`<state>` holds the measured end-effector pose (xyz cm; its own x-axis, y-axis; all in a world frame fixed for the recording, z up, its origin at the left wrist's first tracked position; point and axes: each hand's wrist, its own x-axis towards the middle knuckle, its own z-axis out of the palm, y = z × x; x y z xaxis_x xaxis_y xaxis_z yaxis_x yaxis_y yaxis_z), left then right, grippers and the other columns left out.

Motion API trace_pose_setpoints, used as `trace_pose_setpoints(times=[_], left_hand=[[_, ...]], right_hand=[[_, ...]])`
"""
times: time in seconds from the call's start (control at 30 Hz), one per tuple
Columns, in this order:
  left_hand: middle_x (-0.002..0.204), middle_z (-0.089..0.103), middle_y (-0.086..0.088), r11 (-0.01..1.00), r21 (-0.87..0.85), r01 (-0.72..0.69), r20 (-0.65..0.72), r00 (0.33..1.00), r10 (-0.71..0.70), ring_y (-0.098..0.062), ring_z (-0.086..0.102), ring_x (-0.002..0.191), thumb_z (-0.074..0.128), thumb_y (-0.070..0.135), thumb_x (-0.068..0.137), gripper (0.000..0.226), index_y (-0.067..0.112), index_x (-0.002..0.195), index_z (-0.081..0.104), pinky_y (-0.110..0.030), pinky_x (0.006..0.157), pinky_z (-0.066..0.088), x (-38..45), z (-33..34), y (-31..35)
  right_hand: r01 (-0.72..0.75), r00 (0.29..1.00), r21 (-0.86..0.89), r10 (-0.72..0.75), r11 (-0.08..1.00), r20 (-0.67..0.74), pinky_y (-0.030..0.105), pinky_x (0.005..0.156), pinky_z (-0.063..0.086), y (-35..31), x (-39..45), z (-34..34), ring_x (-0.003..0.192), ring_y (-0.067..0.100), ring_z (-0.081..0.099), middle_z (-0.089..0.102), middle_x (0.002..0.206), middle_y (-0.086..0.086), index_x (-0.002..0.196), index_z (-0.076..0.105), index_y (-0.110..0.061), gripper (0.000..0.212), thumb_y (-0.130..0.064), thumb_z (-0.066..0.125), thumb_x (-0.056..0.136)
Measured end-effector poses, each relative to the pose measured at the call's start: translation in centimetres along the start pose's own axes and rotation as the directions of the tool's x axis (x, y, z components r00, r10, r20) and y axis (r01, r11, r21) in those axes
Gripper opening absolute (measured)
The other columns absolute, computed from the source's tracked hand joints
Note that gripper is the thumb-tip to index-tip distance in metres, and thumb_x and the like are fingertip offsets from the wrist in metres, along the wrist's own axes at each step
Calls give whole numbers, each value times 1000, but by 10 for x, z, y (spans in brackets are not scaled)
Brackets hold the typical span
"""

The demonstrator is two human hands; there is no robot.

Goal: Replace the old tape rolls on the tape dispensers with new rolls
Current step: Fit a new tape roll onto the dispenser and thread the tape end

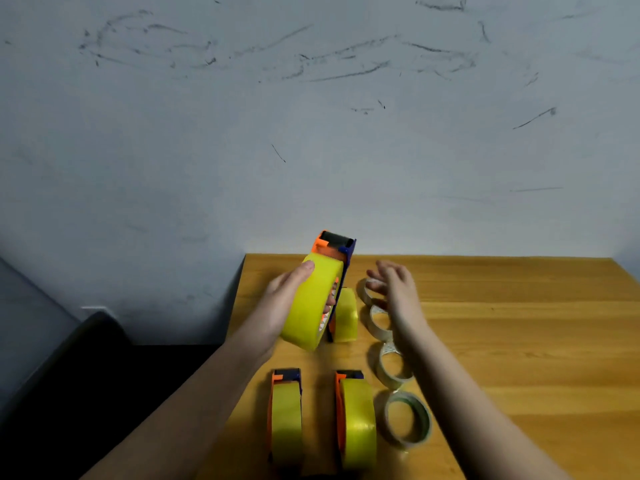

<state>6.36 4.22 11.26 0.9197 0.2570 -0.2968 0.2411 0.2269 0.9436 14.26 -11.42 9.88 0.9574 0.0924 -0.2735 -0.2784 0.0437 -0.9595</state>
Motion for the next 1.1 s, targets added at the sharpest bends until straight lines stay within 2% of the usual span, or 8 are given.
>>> trace_pose_setpoints(times=[0.13, 0.3, 0.4, 0.53, 0.67, 0.77, 0.97, 1.1], left_hand=[[109, 70, -6, 998, -3, 57, -63, 996, -57, -26, 64, 104, 69, 59, 66, 56, 27, 111, 65, -50, 99, 45, 18, 0, -13], [99, 68, -6, 989, -70, 130, -78, 988, -135, -19, 65, 88, 54, 33, 93, 29, 16, 116, 57, -32, 68, 51, 33, -5, -16], [93, 67, -3, 985, -25, 169, -77, 982, -170, -16, 64, 82, 50, 36, 95, 32, 15, 118, 58, -29, 64, 48, 40, -14, -14], [104, 65, -2, 949, 239, 204, -65, 979, -194, -14, 61, 91, 46, 47, 93, 42, 19, 122, 55, -25, 67, 43, 52, -28, -10], [117, 60, -6, 881, 396, 259, -96, 966, -241, -20, 54, 109, 52, 49, 90, 45, 15, 120, 55, -31, 90, 42, 66, -45, -22], [109, 58, -4, 899, 314, 306, -98, 952, -290, -18, 54, 103, 56, 43, 91, 38, 13, 115, 56, -31, 95, 42, 74, -57, -39], [121, 60, -9, 916, 176, 360, -128, 931, -342, -18, 55, 105, 51, 22, 96, 38, 7, 131, 49, -31, 95, 43, 97, -62, -64], [117, 60, -12, 905, 190, 381, -127, 923, -362, -18, 54, 100, 47, 13, 98, 38, 5, 135, 45, -24, 76, 46, 110, -60, -75]], right_hand=[[122, 979, -175, -90, 977, 183, 23, 73, 44, 13, -18, 31, 89, 10, 60, 64, 105, 2, 102, 56, -18, 14, -29, 48, 99], [89, 900, -327, 65, 941, 431, 12, 55, 40, 26, -19, 47, 71, -3, 57, 61, 96, -2, 120, 53, -16, 30, -35, 52, 98], [106, 900, -331, 51, 938, 434, 6, 47, 37, 33, -12, 56, 54, -11, 55, 60, 84, -8, 116, 58, -12, 24, -27, 53, 98], [-30, 891, -286, 155, 958, 426, 9, 52, 43, 36, 1, 67, 74, 3, 59, 65, 90, -2, 104, 62, -14, 18, -28, 54, 98], [-124, 895, -323, 246, 938, 371, 11, 58, 45, 45, 19, 79, 83, 12, 58, 62, 91, 2, 108, 60, -8, 27, -32, 54, 97], [-152, 892, -366, 287, 918, 349, 7, 47, 40, 59, 33, 87, 69, 7, 52, 58, 78, -3, 97, 60, -11, 20, -29, 54, 98], [-250, 877, -389, 378, 887, 296, 32, 92, 45, 87, 57, 100, 107, 24, 59, 62, 116, 11, 125, 54, 0, 35, -23, 50, 99], [-265, 866, -405, 401, 875, 298, 27, 78, 48, 101, 73, 102, 106, 26, 59, 60, 126, 16, 132, 50, 0, 36, -16, 48, 99]])
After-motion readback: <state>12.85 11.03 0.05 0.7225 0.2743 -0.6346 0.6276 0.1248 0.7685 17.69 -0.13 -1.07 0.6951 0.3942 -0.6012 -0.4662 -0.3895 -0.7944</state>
